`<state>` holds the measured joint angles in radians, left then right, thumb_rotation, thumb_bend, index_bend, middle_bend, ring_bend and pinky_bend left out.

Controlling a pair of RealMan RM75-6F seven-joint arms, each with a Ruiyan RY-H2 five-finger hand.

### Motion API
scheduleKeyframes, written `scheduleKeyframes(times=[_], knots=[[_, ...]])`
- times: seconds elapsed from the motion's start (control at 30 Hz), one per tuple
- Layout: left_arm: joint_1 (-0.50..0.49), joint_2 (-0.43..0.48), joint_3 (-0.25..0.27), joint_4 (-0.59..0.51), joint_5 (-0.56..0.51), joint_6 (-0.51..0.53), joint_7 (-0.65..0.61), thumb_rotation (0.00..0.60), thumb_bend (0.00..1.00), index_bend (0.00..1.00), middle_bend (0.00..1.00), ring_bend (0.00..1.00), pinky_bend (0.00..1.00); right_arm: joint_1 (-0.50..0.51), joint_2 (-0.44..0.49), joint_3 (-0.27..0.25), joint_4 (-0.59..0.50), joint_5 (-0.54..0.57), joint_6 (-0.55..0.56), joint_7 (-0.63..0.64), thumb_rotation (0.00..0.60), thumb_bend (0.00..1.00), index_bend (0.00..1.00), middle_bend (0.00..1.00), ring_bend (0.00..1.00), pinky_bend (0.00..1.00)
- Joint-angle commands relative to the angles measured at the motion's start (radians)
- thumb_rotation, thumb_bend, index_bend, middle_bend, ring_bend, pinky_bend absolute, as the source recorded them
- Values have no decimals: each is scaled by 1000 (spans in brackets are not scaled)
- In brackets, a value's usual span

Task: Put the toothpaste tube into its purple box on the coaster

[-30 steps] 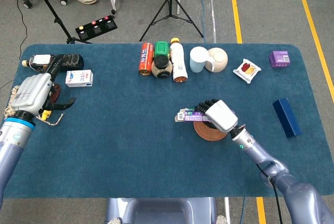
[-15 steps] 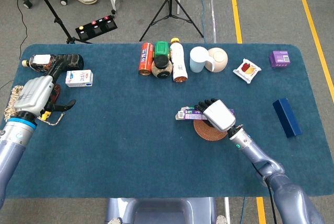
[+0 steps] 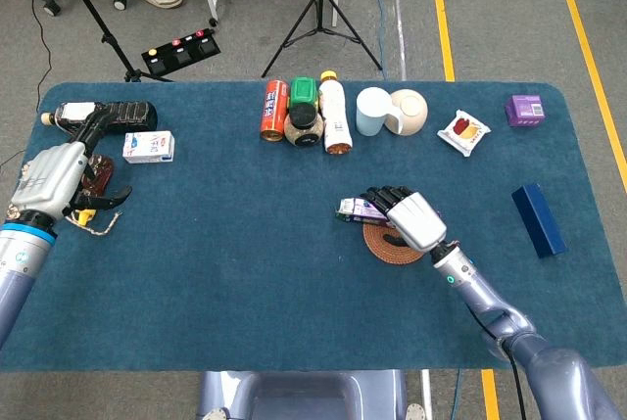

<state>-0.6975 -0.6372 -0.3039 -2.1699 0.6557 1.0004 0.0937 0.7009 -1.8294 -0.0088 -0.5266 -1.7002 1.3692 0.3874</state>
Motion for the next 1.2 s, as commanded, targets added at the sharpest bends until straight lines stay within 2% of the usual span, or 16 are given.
scheduleKeyframes(times=[0.03,0.27,0.4,0.5,0.67,0.73,0.8,0.9,1.0,1.2], knots=[[8,4,0,2,10,-3,-11,600,270,0,0,140,455,-8,53,-2,-86,-5,35,1,600,82,155,180,225,328],[75,16,20,13,121,-3,-74,600,269,0,0,138,441,-28,203,33,-313,8,120,21,600,73,154,176,222,312],[127,19,46,38,203,5,-111,600,245,0,0,56,247,-52,297,42,-396,26,129,41,600,46,154,176,223,301],[201,5,78,75,316,63,-157,600,199,0,0,3,169,-88,385,42,-449,51,132,86,600,19,157,176,220,276],[328,-47,138,161,511,192,-260,600,121,0,0,0,154,-151,490,30,-522,84,133,122,600,0,166,173,197,241],[382,-79,169,206,583,257,-292,600,96,0,0,0,148,-177,530,22,-552,98,127,110,600,0,167,164,175,221],[471,-147,222,285,658,357,-335,600,83,0,0,0,146,-225,591,3,-615,123,119,96,600,0,167,152,149,200],[554,-230,272,388,714,440,-385,600,78,0,0,0,143,-273,654,-15,-699,137,121,66,600,0,167,141,125,176],[616,-297,304,478,739,497,-423,600,75,0,0,0,141,-323,695,-31,-761,138,148,30,600,0,167,136,112,166],[700,-399,329,583,764,587,-423,600,73,0,0,0,140,-411,748,-49,-883,121,220,-65,600,0,167,130,107,155]])
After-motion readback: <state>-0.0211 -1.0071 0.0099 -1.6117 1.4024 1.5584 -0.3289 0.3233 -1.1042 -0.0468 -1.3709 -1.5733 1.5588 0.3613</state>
